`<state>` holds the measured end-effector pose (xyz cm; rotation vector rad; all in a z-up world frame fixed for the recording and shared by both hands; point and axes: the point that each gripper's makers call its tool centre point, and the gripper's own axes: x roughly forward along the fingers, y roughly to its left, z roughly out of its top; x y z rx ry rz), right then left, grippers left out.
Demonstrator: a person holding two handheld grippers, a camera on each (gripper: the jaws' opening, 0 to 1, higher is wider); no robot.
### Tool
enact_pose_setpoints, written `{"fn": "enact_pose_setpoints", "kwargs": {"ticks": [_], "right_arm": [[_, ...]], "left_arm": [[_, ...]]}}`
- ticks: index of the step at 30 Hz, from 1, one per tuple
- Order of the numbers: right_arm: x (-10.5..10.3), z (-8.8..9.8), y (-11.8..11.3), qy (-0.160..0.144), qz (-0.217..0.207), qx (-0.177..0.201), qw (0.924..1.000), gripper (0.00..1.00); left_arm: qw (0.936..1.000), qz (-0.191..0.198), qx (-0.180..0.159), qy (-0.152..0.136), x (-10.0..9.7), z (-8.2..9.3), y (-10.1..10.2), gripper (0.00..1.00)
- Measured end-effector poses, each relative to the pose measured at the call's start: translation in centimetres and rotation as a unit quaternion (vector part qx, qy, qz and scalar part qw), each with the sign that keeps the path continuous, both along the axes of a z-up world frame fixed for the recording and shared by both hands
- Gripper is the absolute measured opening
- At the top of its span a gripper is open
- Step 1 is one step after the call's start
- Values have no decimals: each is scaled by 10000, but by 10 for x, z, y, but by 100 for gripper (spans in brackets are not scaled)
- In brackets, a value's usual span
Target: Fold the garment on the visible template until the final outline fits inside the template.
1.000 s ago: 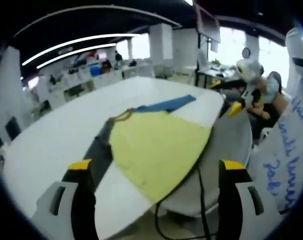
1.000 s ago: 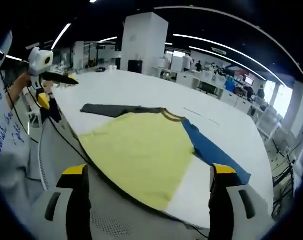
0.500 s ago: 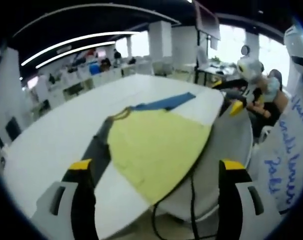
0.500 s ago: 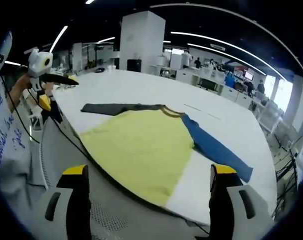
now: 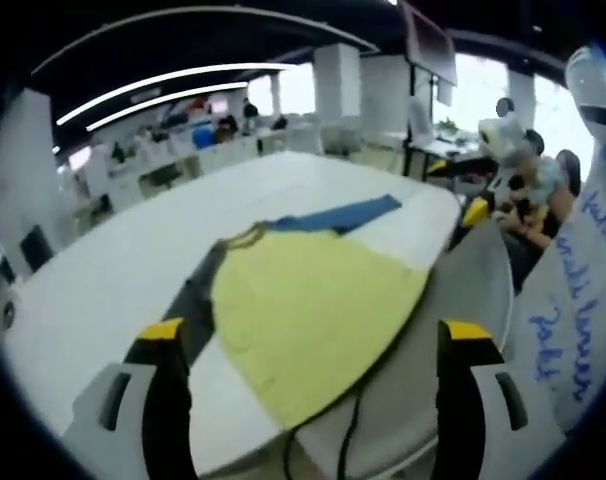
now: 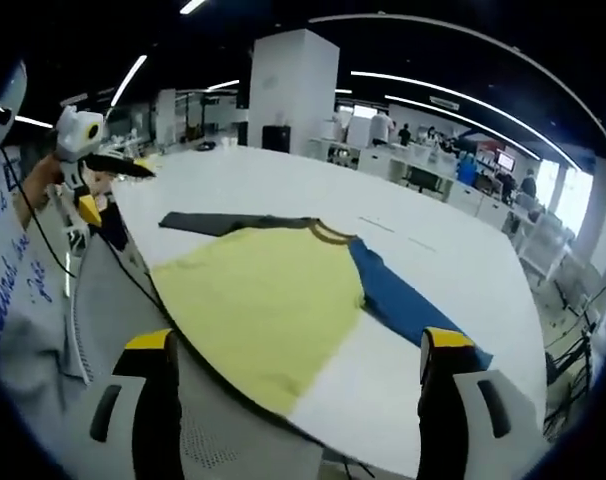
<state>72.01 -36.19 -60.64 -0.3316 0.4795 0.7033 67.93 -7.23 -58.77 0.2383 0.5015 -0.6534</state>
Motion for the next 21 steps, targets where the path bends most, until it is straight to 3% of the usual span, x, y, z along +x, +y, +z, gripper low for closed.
{"fn": "enact_pose_setpoints", "kwargs": {"ticks": [11,21], "right_arm": [[2,-15,-14,148,224,7,9996,100],[12,-13,-23,162,270,-36,9995,100]], "left_arm": [[9991,425,50,12,-5,-5,0,98],[9977,674,66,29,1,-4,7,99]]}}
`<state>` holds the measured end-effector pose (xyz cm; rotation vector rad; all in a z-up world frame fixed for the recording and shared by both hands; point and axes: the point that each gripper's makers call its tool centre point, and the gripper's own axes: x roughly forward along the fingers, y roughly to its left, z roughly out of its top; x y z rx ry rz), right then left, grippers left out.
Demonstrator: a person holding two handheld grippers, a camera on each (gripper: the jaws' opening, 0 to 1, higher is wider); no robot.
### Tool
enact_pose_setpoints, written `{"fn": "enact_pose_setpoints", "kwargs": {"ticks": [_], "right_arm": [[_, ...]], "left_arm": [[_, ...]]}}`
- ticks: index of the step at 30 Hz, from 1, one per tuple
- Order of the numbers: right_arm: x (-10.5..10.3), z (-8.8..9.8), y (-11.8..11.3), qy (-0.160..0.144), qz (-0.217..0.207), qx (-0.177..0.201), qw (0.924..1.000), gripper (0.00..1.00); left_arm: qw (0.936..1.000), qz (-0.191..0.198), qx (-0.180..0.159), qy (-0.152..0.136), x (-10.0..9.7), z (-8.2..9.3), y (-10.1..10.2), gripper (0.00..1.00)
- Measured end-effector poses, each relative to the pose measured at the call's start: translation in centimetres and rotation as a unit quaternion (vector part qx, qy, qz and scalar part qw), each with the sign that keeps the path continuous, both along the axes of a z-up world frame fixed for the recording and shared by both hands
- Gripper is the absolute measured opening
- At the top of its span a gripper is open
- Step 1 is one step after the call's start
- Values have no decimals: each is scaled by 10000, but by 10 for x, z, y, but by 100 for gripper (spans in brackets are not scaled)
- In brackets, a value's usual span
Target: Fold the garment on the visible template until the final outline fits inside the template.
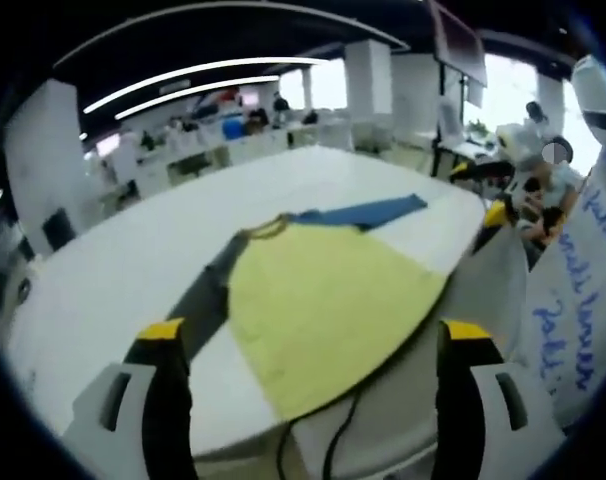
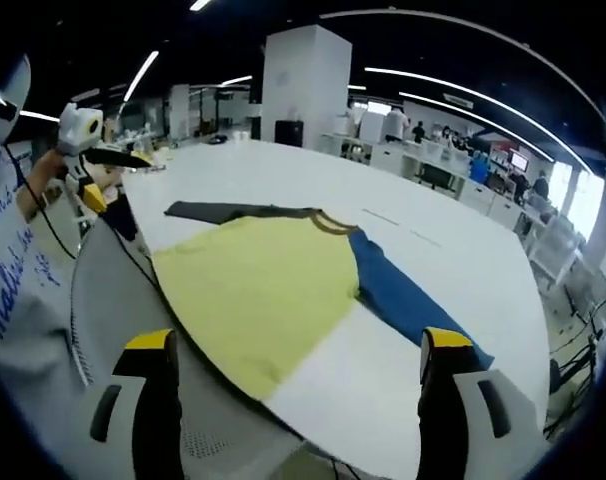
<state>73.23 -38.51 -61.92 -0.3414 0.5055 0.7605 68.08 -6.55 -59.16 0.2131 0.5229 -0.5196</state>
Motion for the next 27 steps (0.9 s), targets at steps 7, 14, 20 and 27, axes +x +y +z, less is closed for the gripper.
{"fn": "enact_pose_setpoints", "kwargs": {"ticks": [7,14,20,27], "right_arm": [[14,0,4,-29,-39,-17,10000,100],[29,-8,5,-14,-195,-58,9998,100],[33,-20,-5,172,-336,-21,9993,100],[41,-27,-16,248,-323,-121,9991,99]], "left_arm": [[10000,-19,11,-25,12,6,8,99],[9998,-196,47,96,18,1,10,99],[9995,-288,-27,162,18,-4,5,98],[9997,-226,-76,113,18,0,3,97]]}}
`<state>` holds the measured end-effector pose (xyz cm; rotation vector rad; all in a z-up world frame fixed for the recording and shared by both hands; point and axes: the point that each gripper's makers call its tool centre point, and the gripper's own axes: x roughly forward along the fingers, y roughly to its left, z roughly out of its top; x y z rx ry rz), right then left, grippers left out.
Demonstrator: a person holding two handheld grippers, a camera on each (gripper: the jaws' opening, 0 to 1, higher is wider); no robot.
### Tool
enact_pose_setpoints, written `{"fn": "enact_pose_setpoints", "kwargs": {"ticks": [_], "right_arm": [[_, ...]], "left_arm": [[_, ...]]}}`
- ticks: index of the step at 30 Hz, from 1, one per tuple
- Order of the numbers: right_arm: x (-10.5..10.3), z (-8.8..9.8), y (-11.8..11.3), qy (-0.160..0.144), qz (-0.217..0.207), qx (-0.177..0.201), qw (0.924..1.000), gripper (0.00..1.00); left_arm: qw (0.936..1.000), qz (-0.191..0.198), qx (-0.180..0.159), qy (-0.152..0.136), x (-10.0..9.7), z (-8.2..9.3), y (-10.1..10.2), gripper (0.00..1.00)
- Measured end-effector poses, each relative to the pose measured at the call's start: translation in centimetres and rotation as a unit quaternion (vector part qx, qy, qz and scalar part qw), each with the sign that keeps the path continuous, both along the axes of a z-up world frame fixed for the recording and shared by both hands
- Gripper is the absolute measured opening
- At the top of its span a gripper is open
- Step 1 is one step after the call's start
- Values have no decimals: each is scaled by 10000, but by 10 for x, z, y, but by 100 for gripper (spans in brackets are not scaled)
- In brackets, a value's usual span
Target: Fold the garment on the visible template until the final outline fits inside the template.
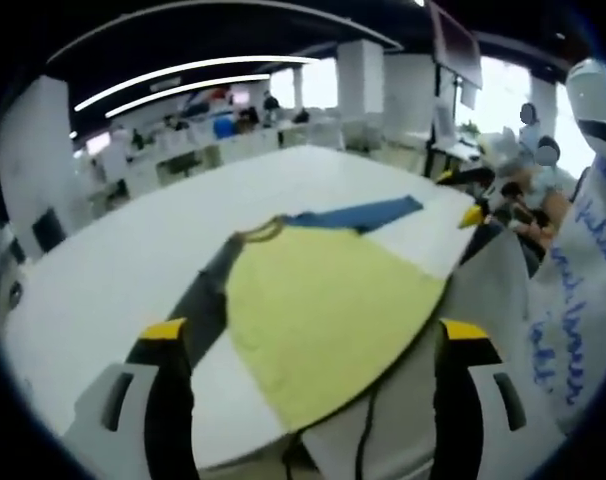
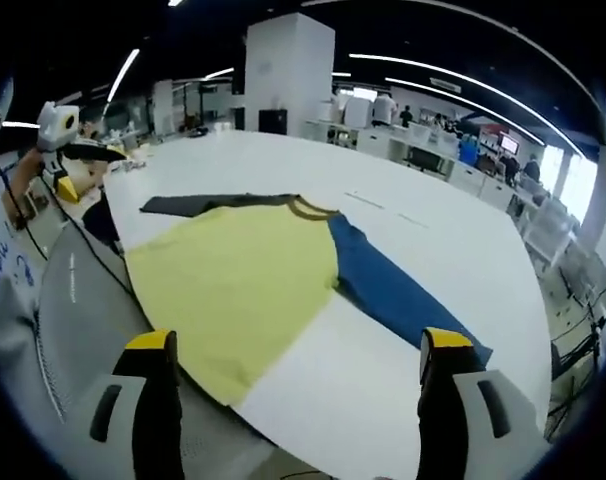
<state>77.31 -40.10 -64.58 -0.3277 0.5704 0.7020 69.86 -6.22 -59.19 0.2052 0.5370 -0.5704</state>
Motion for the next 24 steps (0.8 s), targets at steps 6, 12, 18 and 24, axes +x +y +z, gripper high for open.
{"fn": "enact_pose_setpoints", "kwargs": {"ticks": [6,12,18,24], "right_arm": [[9,-3,-12,18,-62,88,9999,94],[23,-14,-36,109,-241,-47,9996,93],[41,-19,-61,10,-620,15,9981,86],[52,-33,-81,83,-824,-49,9966,80]], "left_arm": [[9999,93,-26,-30,-2,0,-3,96],[9999,153,-44,-28,-5,0,-5,96],[9996,95,-261,-47,-5,7,-10,95],[9998,71,-200,-28,-2,6,-12,95]]}}
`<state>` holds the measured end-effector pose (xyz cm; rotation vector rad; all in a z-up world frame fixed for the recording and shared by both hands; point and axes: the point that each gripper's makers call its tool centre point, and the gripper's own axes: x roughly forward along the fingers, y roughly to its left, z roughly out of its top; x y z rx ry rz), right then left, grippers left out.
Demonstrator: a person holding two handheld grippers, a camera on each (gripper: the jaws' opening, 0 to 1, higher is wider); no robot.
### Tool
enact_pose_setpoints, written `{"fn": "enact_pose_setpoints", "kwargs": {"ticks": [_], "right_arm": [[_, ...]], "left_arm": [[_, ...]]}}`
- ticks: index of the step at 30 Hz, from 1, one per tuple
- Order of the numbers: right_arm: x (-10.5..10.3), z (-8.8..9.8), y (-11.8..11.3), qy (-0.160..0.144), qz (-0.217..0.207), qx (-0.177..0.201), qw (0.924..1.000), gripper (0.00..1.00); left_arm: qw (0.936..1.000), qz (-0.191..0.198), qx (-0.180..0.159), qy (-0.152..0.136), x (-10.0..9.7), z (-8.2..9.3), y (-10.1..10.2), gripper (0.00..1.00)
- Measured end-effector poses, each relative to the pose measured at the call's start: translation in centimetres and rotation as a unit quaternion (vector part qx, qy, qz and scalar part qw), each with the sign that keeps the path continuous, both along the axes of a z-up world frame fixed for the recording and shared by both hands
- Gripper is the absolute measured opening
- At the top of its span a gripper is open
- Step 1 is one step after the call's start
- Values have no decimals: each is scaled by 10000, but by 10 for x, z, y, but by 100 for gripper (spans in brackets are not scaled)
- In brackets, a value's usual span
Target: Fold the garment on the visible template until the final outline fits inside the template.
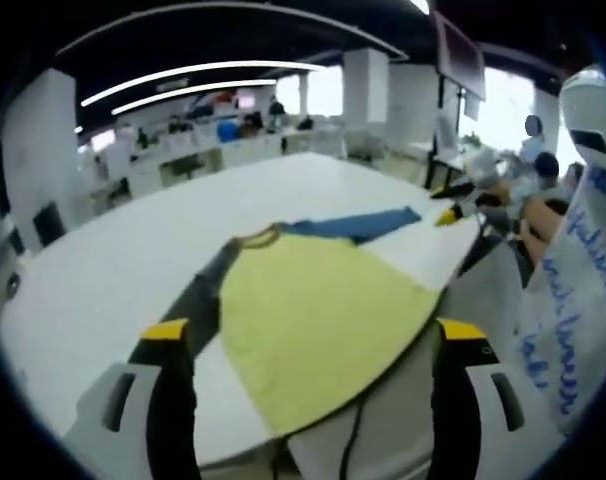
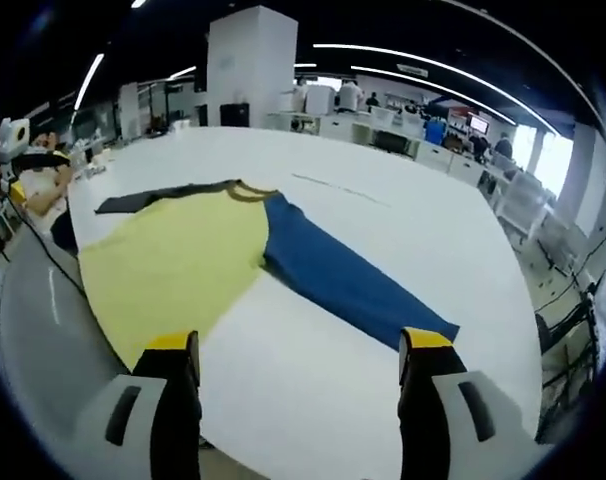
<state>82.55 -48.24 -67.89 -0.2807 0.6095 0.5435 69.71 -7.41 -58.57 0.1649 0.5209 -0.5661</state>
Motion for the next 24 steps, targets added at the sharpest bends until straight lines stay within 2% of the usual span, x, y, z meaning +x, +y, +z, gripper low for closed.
{"fn": "enact_pose_setpoints", "kwargs": {"ticks": [8,11,16,20,24], "right_arm": [[17,-13,-27,18,-239,-16,9997,69],[30,-21,-42,-30,-448,27,9990,57],[41,-34,-61,78,-744,78,9972,55],[50,-40,-75,40,-871,-139,9961,48],[60,-44,-87,-9,-1058,-187,9942,42]], "left_arm": [[9999,16,99,21,0,0,1,93],[10000,0,85,21,-1,-1,0,94],[9999,-18,98,58,-1,-3,-1,92],[9999,-32,95,33,-1,-1,-1,92],[9999,-40,122,74,-2,-3,-1,92]]}}
